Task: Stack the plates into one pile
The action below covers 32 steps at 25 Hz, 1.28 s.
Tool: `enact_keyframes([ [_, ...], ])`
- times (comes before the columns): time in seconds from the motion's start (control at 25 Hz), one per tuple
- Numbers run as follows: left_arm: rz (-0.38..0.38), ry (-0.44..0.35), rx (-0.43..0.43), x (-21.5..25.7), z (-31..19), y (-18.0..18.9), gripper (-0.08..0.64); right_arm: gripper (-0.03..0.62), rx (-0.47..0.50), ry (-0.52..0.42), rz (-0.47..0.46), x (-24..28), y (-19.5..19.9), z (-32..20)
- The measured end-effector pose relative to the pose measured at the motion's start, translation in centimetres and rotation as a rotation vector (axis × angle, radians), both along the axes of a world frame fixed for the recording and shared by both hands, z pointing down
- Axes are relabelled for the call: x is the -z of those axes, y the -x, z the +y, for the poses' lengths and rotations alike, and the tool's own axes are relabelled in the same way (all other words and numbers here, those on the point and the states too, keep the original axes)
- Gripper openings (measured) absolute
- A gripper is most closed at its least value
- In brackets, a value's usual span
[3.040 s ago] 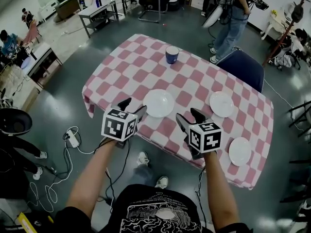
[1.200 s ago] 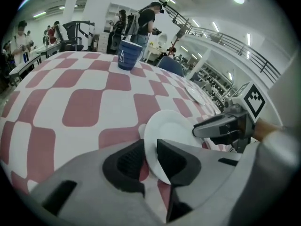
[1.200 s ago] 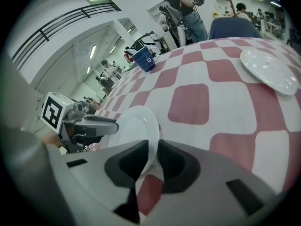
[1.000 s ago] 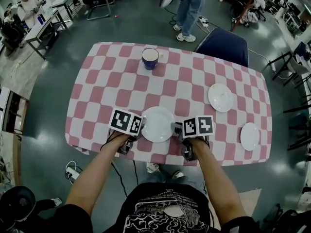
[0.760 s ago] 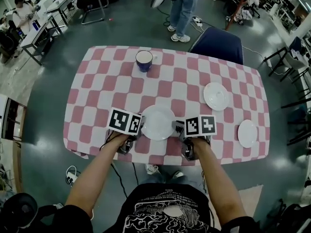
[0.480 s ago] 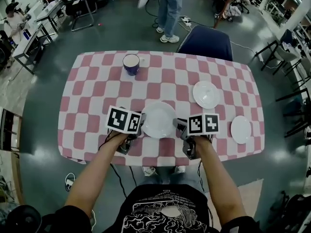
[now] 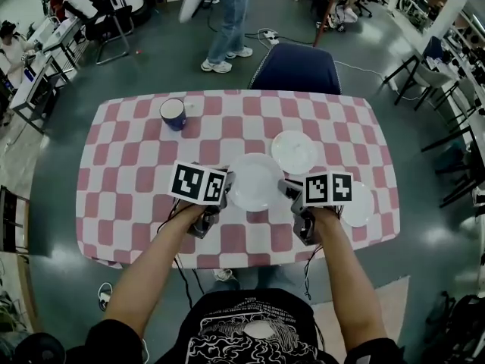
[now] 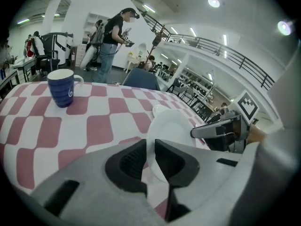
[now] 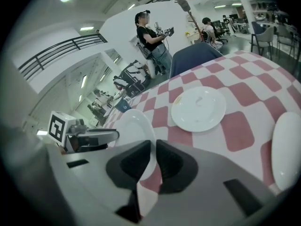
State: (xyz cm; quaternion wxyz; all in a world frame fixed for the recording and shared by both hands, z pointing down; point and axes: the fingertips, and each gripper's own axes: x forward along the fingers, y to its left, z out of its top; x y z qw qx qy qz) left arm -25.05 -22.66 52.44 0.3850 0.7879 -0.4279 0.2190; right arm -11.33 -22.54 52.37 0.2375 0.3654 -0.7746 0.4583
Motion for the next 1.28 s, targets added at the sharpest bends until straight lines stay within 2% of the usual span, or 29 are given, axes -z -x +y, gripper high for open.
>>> enact_keyframes([
  [0.4, 0.005, 0.012, 0.036, 0.8, -5.0, -7.2, 0.057, 0.044, -0.002, -0.003, -0.018, 1.0, -7.2, -5.3],
  [0.64, -0.009, 0.028, 0.067, 0.2, -8.4, -10.0, 0.057, 0.044, 0.001, 0.008, -0.038, 0.4, -10.0, -8.9],
  [1.08, -0.064, 0.091, 0.117, -3.3, -12.6, -11.6, 0.060, 0.044, 0.017, 0.069, -0.070, -3.6, -11.7, -13.3],
  [1.28, -0.087, 0.101, 0.129, -4.5, -13.6, -12.0, 0.064, 0.046, -0.004, 0.098, -0.079, -5.3, -12.1, -14.2],
])
